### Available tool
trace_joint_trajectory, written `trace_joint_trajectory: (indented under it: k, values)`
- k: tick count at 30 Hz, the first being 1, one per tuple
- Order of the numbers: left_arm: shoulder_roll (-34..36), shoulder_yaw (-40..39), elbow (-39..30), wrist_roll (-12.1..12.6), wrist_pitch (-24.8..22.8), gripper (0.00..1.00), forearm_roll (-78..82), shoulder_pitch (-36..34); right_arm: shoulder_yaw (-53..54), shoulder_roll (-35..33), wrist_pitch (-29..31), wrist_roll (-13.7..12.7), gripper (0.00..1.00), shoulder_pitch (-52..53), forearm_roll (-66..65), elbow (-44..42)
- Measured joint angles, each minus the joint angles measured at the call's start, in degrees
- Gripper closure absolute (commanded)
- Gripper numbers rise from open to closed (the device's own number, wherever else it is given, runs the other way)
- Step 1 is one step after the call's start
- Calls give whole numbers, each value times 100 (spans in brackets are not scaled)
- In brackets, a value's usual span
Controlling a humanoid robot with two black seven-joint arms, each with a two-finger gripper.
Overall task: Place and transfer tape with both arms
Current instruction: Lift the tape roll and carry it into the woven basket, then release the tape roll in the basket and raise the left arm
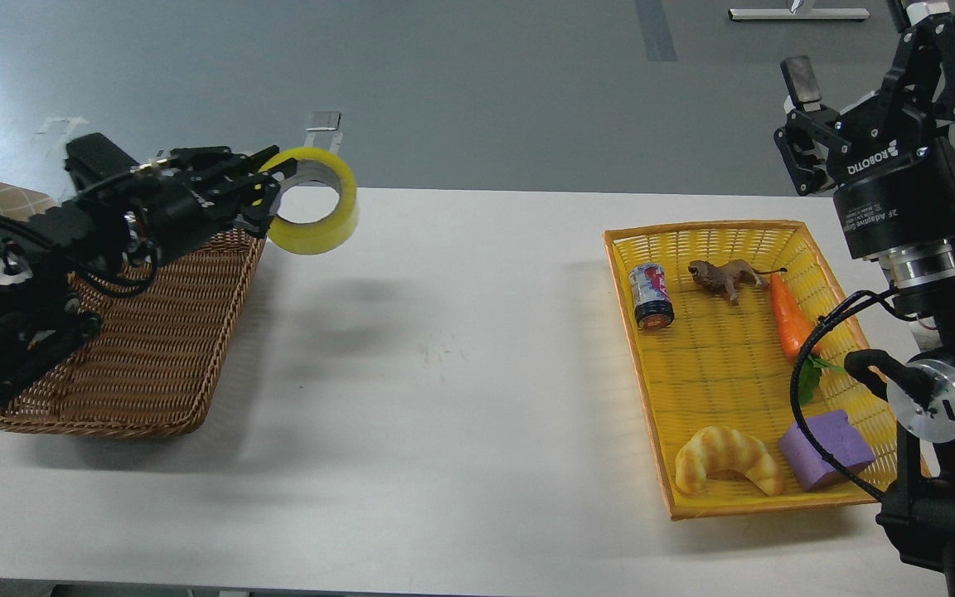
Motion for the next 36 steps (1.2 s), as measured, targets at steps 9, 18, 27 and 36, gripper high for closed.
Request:
trace_joint_trajectory:
  k: [9, 18, 27, 36]
  values:
    - [128, 15, 1607, -333, 1227, 88, -310, 815, -42, 2, 11, 0, 0, -33, -6, 15]
    - [-201, 19, 2248, -337, 1350, 72, -571, 1404, -56, 3, 13, 0, 0, -60, -8, 17]
    - [-550, 13, 2653, -336, 1350, 3, -1082, 1423, -43, -14, 12, -10, 0, -61, -8, 17]
    - [-599, 7, 2644, -336, 1348, 2, -1437, 1382, -27, -17, 3, -10, 0, -61, -8, 8]
